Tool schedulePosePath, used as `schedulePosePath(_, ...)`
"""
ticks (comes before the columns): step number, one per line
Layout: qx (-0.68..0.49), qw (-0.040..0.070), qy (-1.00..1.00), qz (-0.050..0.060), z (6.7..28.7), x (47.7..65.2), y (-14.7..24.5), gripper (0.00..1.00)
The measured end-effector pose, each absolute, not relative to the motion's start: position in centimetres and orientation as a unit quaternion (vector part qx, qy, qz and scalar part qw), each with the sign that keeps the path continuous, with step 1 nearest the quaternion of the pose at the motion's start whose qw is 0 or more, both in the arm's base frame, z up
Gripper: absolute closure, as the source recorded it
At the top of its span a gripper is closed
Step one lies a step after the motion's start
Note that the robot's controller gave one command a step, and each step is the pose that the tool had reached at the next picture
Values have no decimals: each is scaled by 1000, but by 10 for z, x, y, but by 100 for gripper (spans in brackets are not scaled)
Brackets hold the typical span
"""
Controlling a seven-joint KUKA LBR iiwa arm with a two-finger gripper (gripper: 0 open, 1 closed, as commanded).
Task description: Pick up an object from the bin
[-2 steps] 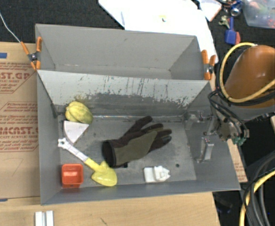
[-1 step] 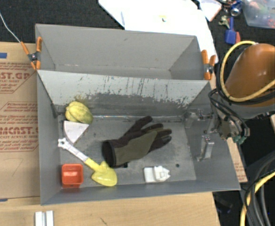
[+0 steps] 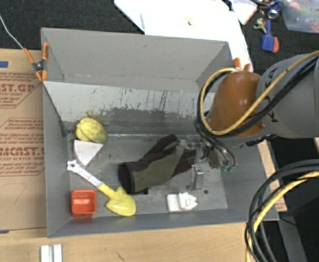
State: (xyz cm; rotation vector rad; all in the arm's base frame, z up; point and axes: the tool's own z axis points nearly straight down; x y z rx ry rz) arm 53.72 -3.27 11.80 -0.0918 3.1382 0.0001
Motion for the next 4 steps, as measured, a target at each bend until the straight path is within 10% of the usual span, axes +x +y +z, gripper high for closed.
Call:
schedulePosePath(1, -95, 1, 996, 0, 145, 548, -27, 0)
schedulePosePath(3, -207, 2, 978, 0, 70, 565, -10, 0)
schedulePosePath(4, -166, 4, 986, 1, 71, 566, -4, 100)
